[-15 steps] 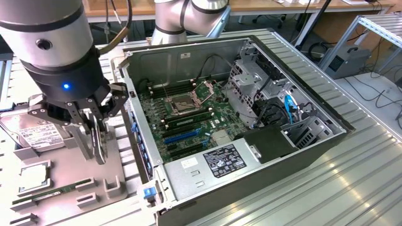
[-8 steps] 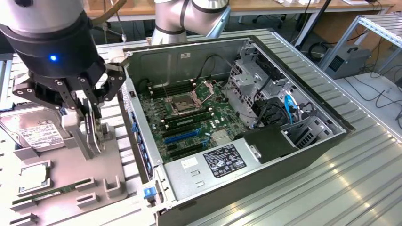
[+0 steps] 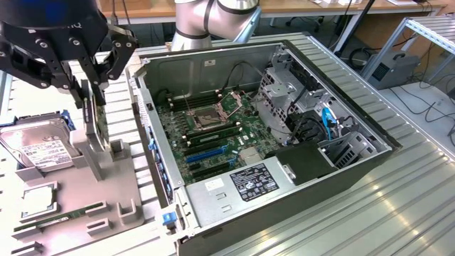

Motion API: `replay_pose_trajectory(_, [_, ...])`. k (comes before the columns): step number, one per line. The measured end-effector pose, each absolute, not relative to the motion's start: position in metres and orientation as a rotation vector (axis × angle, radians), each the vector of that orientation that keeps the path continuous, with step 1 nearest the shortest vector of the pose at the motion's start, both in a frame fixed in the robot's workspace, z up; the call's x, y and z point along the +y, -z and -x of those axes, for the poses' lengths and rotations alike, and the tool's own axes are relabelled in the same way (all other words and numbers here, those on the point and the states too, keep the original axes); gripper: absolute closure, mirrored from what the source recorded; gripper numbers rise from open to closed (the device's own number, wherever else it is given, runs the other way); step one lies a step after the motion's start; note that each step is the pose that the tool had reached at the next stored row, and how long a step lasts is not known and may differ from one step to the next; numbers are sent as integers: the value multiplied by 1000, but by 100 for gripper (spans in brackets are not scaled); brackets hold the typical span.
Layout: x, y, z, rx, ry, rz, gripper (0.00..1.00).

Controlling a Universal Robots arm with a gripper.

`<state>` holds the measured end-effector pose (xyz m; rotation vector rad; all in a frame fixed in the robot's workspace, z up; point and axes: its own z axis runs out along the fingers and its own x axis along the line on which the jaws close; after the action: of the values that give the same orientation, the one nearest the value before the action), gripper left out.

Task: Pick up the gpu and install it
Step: 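Pick up the gpu and move the gpu toward the slot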

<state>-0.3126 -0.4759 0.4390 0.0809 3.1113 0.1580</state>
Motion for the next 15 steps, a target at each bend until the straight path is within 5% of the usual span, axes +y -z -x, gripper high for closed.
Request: replay_pose_trajectory(15, [-475,-439,261,3111,-158,-81,73])
